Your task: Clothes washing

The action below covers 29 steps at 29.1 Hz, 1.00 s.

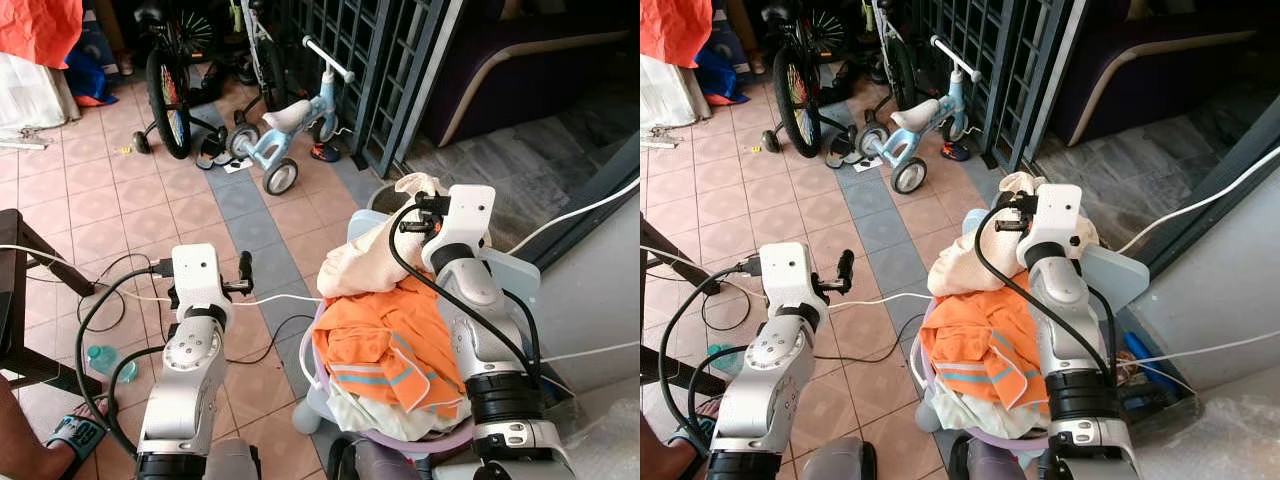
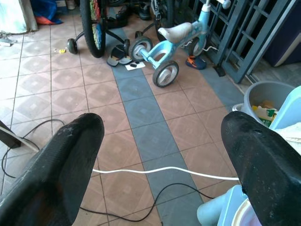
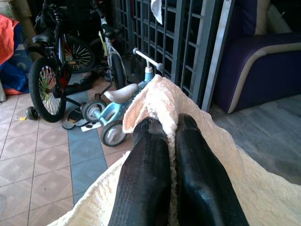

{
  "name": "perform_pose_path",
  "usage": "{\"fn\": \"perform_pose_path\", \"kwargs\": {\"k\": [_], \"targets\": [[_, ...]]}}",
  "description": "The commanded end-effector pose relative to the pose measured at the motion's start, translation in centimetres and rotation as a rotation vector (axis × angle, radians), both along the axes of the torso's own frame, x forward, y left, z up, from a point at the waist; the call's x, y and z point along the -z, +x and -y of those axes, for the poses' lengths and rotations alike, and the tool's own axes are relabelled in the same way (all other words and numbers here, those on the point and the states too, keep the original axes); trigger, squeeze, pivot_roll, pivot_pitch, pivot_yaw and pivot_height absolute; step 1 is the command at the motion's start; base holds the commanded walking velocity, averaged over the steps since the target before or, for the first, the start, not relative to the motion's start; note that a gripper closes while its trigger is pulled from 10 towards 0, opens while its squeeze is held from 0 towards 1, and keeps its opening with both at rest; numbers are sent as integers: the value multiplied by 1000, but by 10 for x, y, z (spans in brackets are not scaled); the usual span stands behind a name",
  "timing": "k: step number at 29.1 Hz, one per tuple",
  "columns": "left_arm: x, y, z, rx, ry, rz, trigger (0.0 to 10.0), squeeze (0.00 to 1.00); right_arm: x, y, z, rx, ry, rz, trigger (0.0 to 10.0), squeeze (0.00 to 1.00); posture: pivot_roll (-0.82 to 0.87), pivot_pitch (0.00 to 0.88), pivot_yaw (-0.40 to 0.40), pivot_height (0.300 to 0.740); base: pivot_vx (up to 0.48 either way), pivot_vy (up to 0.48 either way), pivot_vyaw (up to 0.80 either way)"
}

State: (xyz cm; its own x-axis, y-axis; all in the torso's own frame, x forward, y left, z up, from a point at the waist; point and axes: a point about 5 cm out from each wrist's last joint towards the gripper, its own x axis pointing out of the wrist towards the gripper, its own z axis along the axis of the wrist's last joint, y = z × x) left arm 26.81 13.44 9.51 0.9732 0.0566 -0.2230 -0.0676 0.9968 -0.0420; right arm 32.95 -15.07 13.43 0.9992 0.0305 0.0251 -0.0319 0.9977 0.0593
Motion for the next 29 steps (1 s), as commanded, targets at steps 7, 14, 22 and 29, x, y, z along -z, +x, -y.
{"fn": "perform_pose_path", "kwargs": {"k": [7,14,22,29], "targets": [[1,0,3,7,-5,0,10000,0,-3,-2,-1,4,3,21,0,0,90,75,-42,740,-332,0,0],[1,1,4,12,-2,-4,10000,0,-3,-1,-1,7,0,19,0,0,87,73,-39,740,-339,0,0],[1,2,4,12,-4,7,10000,0,-25,5,3,20,-82,121,0,0,86,69,-39,740,-187,0,0],[-3,6,3,-1,-7,28,10000,0,-80,28,35,156,-147,289,0,0,85,74,-40,740,0,0,0]]}}
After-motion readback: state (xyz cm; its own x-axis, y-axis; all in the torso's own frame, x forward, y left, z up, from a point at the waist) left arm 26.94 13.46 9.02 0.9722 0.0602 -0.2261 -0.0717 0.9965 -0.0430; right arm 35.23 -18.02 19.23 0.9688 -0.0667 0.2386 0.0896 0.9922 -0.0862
